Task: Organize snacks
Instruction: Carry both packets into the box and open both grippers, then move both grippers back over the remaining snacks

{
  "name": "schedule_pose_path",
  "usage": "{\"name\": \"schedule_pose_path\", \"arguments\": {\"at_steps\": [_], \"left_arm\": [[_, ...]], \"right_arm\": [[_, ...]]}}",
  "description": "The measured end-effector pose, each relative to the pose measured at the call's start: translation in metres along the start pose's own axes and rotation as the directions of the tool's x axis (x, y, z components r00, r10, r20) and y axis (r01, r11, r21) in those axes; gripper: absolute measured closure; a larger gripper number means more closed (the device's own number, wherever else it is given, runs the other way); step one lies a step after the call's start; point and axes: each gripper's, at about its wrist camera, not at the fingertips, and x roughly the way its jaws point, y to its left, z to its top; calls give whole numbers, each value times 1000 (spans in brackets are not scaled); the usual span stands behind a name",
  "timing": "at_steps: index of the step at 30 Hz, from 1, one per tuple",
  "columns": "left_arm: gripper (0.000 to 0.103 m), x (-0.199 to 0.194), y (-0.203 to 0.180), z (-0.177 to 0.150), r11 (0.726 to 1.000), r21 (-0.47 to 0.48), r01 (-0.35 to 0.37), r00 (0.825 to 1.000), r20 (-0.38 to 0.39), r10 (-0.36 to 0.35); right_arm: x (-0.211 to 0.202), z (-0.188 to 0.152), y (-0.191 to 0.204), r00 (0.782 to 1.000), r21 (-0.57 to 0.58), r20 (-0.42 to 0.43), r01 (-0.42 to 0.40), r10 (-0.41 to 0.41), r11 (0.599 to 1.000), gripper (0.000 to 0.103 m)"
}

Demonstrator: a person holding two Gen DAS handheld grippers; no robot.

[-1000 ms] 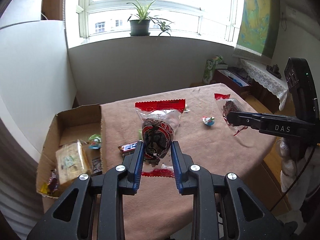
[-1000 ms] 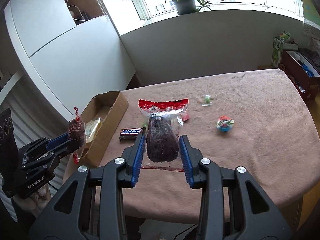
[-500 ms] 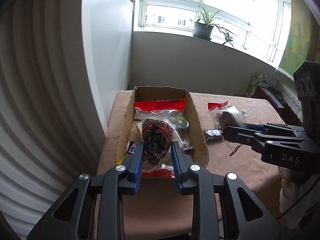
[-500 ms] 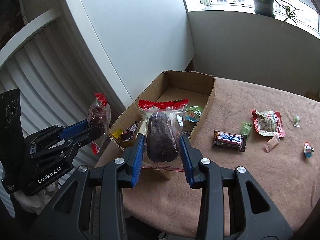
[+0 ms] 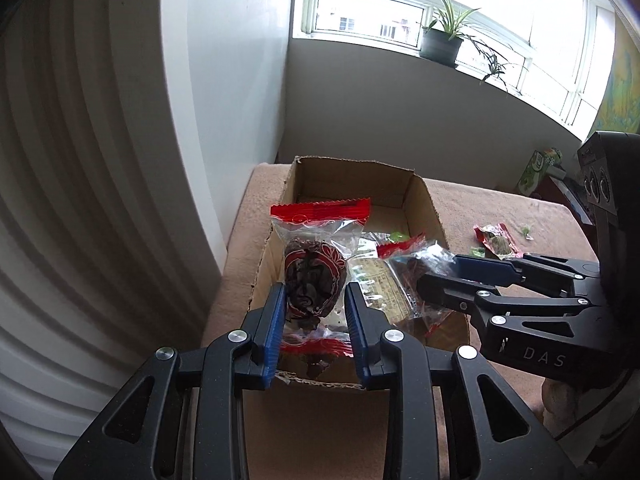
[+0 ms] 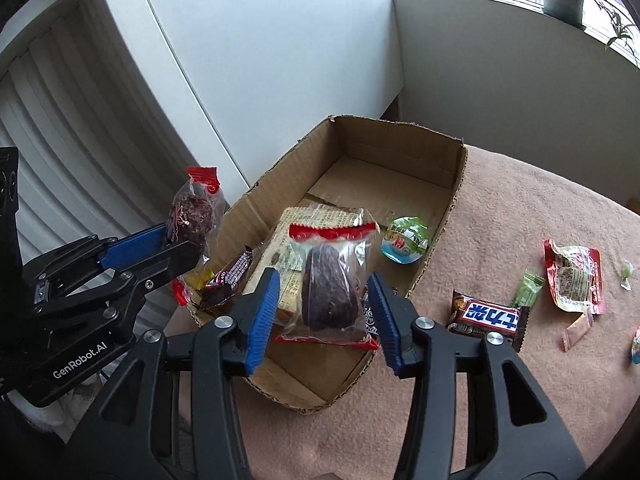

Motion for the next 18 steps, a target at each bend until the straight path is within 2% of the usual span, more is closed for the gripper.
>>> {"name": "schedule_pose_path", "arguments": {"at_steps": [2,3,10,12,15,18], "left_arm": [[53,-3,1,0,1000,-16,-18,1000,7,18],[51,-5,1,0,999,-25,-26,1000,13,26],[51,-43,-16,-3,998,-51,-21,997,72,25],[51,-61,-29,-7,999,-33,-18,995,95,21],[51,-92,-51,-13,1000,-7,-25,989,147,26],[51,-124,-73,-21,1000,14,-5,980,198,2]], "right_arm": [[-8,0,-4,1000,-1,21,-10,10,1000,31],[-13,0,-8,1000,5,26,-18,18,1000,31],[-82,-25,-48,993,72,113,-44,36,996,30],[-109,-41,-60,988,94,152,-39,24,995,30],[-154,-70,-80,977,149,213,-37,4,988,23],[-201,-106,-97,962,192,272,-32,-21,981,23]]}}
